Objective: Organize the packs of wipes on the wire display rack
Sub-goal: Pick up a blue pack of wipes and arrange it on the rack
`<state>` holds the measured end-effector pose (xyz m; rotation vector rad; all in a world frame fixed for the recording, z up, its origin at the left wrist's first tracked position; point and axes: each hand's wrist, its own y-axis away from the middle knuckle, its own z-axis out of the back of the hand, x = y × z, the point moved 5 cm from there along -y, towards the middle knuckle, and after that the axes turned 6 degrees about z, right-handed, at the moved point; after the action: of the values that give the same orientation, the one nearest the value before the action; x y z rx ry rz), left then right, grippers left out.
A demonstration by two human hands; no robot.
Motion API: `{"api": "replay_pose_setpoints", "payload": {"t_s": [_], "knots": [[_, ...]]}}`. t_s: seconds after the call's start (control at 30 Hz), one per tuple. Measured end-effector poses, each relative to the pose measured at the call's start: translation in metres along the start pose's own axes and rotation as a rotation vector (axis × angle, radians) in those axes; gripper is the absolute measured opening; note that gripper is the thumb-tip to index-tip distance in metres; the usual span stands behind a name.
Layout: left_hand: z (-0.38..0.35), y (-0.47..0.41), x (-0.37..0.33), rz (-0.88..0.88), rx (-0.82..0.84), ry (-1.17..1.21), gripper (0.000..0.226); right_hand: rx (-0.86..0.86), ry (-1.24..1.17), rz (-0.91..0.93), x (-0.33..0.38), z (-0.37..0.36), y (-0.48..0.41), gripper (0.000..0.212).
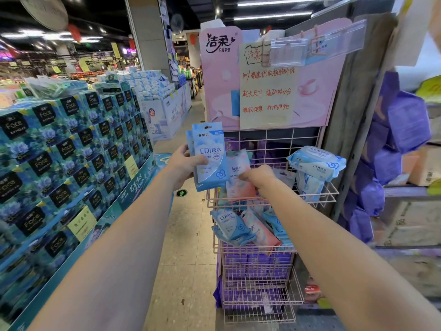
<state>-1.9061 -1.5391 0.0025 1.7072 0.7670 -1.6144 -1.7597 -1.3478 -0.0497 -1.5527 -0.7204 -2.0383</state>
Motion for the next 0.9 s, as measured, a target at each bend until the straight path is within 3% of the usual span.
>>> {"api": "replay_pose_setpoints", "payload": {"t_s": [0.13,0.43,0.6,0.77,0.9], "knots": [[0.004,-0.001,0.000,-0.002,0.015,0.010,0.050,0.095,0.000,0.036,0.000,-0.008,-0.002,0.057],[0.004,-0.001,0.001,0.029,0.055,0.021,0.051,0.235,-0.236,0.007,-0.003,-0.015,-0.004,0.079],[0.005,0.002,-0.007,0.036,0.068,0.010,0.060,0.329,-0.265,-0.017,-0.005,-0.014,-0.007,0.051],[-0.002,-0.002,-0.009,0.036,0.079,-0.007,0.053,0.292,-0.344,0.085,0.001,-0.010,-0.007,0.076],[-0.019,-0.001,-0.010,0.029,0.089,0.000,0.047,0.186,-0.305,0.236,0.013,0.016,-0.015,0.068]]}}
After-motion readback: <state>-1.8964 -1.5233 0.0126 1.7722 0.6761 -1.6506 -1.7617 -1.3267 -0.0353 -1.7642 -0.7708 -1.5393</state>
